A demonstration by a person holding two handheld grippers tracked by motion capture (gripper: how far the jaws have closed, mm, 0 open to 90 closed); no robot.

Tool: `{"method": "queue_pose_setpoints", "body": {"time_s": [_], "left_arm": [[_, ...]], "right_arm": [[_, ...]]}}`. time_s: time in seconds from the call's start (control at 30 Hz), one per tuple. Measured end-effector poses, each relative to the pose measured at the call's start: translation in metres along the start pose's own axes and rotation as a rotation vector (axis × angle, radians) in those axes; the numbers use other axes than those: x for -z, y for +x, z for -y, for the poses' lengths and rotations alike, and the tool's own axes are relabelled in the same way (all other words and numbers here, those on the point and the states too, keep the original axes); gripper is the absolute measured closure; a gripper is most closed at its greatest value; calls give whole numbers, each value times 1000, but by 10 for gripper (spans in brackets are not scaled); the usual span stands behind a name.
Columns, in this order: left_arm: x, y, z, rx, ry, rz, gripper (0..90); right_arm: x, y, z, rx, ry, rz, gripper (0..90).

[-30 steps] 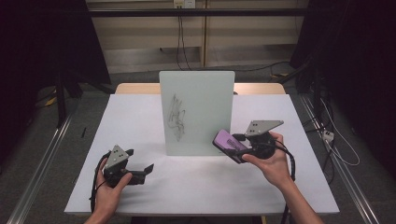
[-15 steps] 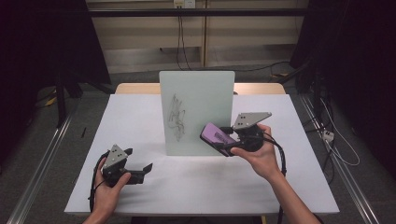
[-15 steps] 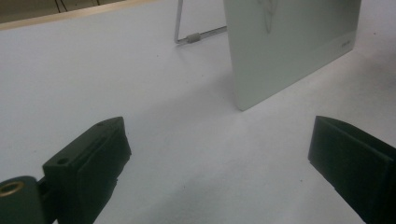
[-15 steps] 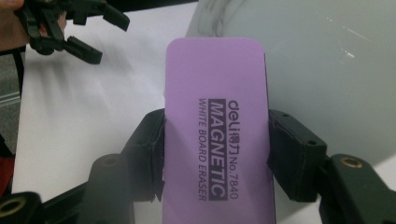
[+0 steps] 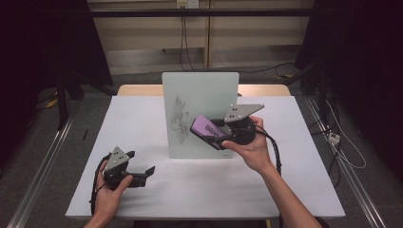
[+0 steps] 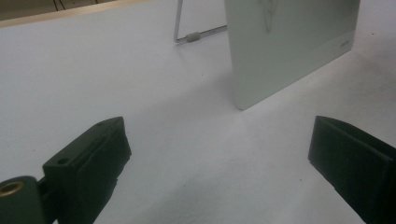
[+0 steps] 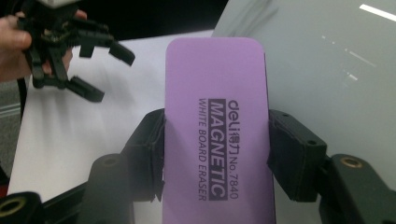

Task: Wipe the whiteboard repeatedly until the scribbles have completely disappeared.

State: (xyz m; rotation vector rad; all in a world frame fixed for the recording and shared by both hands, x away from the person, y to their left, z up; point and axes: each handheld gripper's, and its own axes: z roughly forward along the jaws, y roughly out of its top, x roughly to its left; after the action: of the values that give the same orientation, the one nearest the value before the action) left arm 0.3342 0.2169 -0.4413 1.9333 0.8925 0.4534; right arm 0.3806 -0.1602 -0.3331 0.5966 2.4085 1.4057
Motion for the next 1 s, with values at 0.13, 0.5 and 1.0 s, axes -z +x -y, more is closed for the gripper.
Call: {"method": "queue_pose_setpoints", "body": {"time_s": [0.13,0.5,1.0], "left_arm": [[0,0,0,-1,0,-1,47],[-1,0,1,0,6,6,47],[-2,0,0,-10,9,11,47]], "right_arm": [[-3,-1,-13,29,13,11,418],[-22,-6,-47,77,0,27,419],[-37,-15,-73,83,7,53,418]]}}
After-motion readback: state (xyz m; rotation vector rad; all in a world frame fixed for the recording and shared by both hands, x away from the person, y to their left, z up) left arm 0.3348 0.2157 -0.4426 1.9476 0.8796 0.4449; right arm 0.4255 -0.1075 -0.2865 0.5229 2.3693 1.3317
